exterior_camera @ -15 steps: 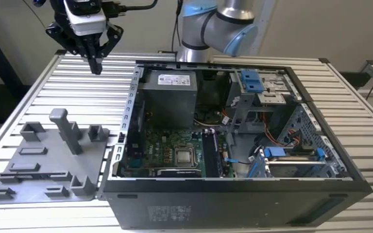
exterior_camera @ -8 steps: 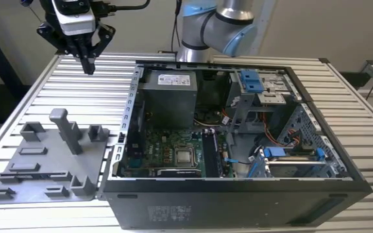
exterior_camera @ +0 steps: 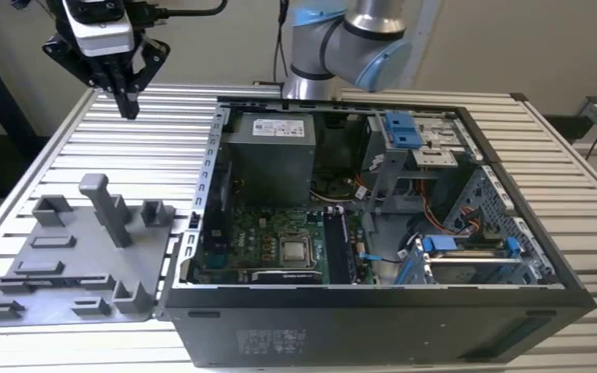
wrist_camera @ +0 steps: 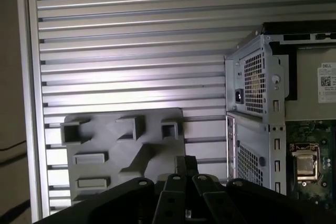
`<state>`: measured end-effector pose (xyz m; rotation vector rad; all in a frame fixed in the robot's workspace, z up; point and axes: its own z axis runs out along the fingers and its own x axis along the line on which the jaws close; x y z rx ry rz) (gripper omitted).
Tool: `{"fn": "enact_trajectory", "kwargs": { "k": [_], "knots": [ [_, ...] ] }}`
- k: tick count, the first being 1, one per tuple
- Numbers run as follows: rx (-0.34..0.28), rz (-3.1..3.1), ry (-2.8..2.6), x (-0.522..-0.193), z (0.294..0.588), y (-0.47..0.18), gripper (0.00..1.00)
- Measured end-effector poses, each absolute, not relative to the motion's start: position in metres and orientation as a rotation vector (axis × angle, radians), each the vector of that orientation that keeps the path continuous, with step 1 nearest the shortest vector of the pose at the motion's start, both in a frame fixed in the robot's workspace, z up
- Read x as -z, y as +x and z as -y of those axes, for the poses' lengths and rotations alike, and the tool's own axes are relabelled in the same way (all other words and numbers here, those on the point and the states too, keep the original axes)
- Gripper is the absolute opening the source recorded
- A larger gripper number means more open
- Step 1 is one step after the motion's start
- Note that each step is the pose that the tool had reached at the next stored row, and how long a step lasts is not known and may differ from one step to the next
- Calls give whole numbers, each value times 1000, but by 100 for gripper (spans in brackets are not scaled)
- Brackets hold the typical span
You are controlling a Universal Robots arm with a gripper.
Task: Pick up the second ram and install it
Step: 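Reach for the second ram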
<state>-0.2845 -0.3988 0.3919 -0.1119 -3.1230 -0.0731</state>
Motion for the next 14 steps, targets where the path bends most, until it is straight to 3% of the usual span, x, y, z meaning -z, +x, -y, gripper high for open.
{"fn": "enact_trajectory", "kwargs": {
  "k": [14],
  "knots": [
    [71, 3093, -112, -392, 399, -310, 11]
  ]
}}
